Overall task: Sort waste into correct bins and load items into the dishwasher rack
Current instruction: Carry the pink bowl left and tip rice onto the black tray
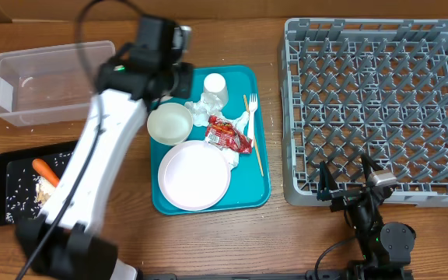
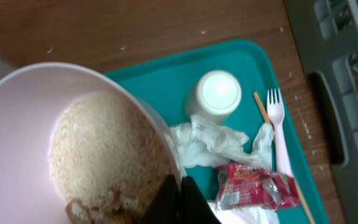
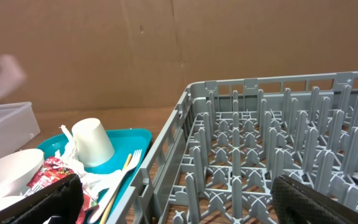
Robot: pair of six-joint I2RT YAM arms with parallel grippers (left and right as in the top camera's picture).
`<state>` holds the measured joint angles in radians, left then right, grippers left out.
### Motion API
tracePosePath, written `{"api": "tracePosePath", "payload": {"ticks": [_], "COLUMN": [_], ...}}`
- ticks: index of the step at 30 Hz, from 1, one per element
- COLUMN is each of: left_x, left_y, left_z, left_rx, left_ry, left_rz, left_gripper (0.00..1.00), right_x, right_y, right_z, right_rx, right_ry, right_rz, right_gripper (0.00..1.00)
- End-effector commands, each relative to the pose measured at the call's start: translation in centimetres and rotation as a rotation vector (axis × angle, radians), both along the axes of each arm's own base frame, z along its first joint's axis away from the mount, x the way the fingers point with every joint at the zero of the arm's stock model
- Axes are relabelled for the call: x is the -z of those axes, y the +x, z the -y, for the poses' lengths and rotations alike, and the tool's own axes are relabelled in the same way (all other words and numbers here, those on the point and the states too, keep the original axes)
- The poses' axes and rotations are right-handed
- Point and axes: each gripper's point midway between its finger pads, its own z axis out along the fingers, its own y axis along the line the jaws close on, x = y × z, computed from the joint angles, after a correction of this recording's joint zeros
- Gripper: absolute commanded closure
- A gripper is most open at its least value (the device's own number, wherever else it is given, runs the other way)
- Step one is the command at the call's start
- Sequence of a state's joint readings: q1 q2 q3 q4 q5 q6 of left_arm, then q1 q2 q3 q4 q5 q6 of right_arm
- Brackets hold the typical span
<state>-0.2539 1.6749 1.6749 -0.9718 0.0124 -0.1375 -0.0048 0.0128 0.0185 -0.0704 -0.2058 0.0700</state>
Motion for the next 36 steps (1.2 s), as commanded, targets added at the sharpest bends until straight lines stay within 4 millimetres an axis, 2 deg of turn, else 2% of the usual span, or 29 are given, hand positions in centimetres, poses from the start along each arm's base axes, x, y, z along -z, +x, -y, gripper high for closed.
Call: {"api": "tracePosePath", "payload": {"ticks": [1, 7, 14, 16, 22, 28, 32, 36], "left_x": [-2.7, -2.9, -4.5, -4.4, -0.9, 2.2, 4.3, 5.9], "left_y": [-2.3, -5.4, -8.0, -8.8, -11.2, -12.8, -13.5, -13.9], "left_z": [-2.7, -8.1, -11.3, -12.2, -16.7, -19.9, -21.7, -22.6], "left_rx": [-0.165, -0.287, -0.236, -0.226, -0.297, -0.333, -0.361, -0.371], "left_ry": [-0.126, -0.216, -0.428, -0.495, -0.667, -0.932, -1.060, -1.196], "left_rz": [-0.032, -0.121, -0.083, -0.070, -0.059, 0.102, 0.210, 0.272], "left_gripper": [0.96, 0.95, 0.96, 0.95, 0.96, 0.96, 0.96, 0.96], "right_x": [0.2, 0.2, 0.2, 0.2, 0.2, 0.2, 0.2, 0.2], "right_y": [0.0, 0.0, 0.0, 0.0, 0.0, 0.0, 0.0, 0.0], "right_z": [-0.1, -0.1, -0.1, -0.1, -0.1, -0.1, -0.1, -0.1], "right_rx": [-0.002, -0.002, -0.002, -0.002, -0.002, -0.002, -0.002, -0.002], "right_ry": [-0.007, -0.007, -0.007, -0.007, -0.007, -0.007, -0.007, -0.007], "right_rz": [0.007, 0.007, 0.007, 0.007, 0.007, 0.007, 0.007, 0.007], "right_gripper": [0.00, 0.00, 0.00, 0.00, 0.00, 0.00, 0.00, 0.00]}}
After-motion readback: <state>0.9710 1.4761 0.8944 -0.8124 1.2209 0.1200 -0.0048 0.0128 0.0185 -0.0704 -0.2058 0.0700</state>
